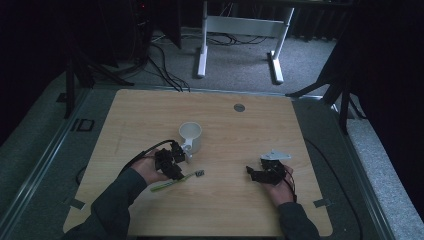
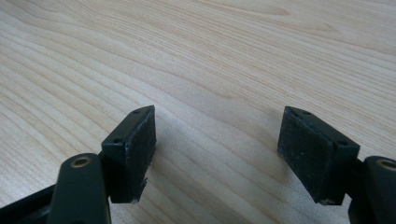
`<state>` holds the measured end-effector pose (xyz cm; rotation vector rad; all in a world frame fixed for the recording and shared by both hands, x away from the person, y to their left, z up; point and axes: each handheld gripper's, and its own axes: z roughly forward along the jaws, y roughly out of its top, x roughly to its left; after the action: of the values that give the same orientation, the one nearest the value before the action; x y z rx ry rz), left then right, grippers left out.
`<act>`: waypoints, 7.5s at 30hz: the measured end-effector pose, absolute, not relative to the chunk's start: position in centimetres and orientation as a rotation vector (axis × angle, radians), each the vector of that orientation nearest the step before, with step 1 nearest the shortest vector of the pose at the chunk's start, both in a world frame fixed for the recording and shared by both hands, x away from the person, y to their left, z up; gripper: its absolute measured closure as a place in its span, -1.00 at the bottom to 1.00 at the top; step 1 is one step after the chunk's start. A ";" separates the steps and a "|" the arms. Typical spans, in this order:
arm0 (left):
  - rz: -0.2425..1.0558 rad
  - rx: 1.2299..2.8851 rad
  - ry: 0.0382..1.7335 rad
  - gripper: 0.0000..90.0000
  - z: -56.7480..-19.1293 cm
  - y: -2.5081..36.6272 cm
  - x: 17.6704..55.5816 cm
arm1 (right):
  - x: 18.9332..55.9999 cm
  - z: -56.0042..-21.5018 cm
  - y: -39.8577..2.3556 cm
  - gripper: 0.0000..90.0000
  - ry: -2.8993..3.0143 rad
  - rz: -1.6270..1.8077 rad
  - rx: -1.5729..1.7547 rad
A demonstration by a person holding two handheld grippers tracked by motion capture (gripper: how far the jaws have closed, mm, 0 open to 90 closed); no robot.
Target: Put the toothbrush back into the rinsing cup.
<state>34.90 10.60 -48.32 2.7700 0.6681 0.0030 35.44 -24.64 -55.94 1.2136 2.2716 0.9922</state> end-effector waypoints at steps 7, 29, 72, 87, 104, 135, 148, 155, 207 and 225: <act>-0.018 2.797 0.694 0.56 -48.8 10.5 35.2 | 35.4 -55.9 -24.6 -0.39 2.271 0.992 1.214; -0.043 2.893 0.710 0.60 -50.0 9.1 35.4 | 35.4 -55.9 -24.6 -0.39 2.272 0.993 1.214; -0.042 2.986 0.698 0.81 -51.6 8.1 35.9 | 35.4 -55.9 -24.6 -0.39 2.272 0.992 1.213; -0.026 2.926 0.715 0.83 -50.7 8.7 35.9 | 35.4 -55.9 -24.6 -0.39 2.272 0.992 1.212; 0.006 2.822 0.691 0.83 -49.0 9.2 35.6 | 35.4 -55.9 -24.6 -0.39 2.272 0.992 1.213; 0.053 2.659 0.719 0.83 -46.4 10.7 35.5 | 35.4 -55.9 -24.6 -0.39 2.271 0.993 1.215; 0.067 2.601 0.735 0.83 -45.6 11.3 35.5 | 35.4 -55.9 -24.6 -0.39 2.271 0.993 1.215; 0.075 2.573 0.741 0.83 -45.3 11.7 35.5 | 35.4 -55.9 -24.6 -0.39 2.271 0.993 1.215; 0.161 2.398 0.783 0.83 -43.2 13.5 35.3 | 35.5 -55.9 -24.6 -0.39 2.272 0.992 1.212; 0.189 2.350 0.796 0.83 -42.4 14.3 35.3 | 35.4 -55.9 -24.6 -0.39 2.272 0.993 1.212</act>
<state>35.29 14.32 -42.40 2.3496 0.7958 0.1887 35.45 -24.63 -55.93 1.2124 2.2717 0.9926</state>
